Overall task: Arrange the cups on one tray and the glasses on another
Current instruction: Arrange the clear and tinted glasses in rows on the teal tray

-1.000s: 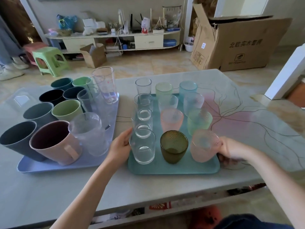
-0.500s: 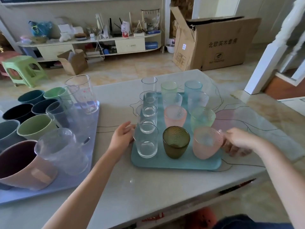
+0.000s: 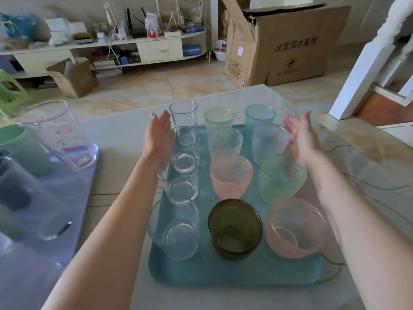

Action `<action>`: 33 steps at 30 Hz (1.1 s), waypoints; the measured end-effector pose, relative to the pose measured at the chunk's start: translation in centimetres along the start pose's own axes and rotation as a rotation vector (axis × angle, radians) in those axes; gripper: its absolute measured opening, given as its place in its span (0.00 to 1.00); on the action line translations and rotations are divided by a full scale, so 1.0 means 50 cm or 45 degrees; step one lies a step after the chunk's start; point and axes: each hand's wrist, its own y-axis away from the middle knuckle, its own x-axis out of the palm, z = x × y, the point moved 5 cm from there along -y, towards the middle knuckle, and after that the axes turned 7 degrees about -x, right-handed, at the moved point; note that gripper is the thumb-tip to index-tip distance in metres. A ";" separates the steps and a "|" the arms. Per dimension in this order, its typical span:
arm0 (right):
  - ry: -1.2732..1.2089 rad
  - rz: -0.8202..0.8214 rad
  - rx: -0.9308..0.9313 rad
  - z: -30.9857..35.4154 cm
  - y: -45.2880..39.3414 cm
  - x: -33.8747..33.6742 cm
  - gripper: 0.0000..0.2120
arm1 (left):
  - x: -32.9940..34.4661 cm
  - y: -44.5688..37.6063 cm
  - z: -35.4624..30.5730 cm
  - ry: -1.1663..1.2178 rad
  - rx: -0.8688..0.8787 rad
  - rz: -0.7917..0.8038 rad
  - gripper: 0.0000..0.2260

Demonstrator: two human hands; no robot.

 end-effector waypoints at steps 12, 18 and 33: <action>-0.402 0.338 0.024 -0.011 -0.062 0.067 0.33 | -0.004 -0.055 0.018 -0.084 0.006 0.130 0.20; -0.419 0.427 0.084 -0.004 -0.051 0.092 0.35 | 0.009 -0.058 0.021 0.017 0.026 0.263 0.21; -0.340 0.403 0.078 -0.009 -0.047 0.101 0.30 | 0.026 -0.080 0.044 -0.052 0.043 0.199 0.15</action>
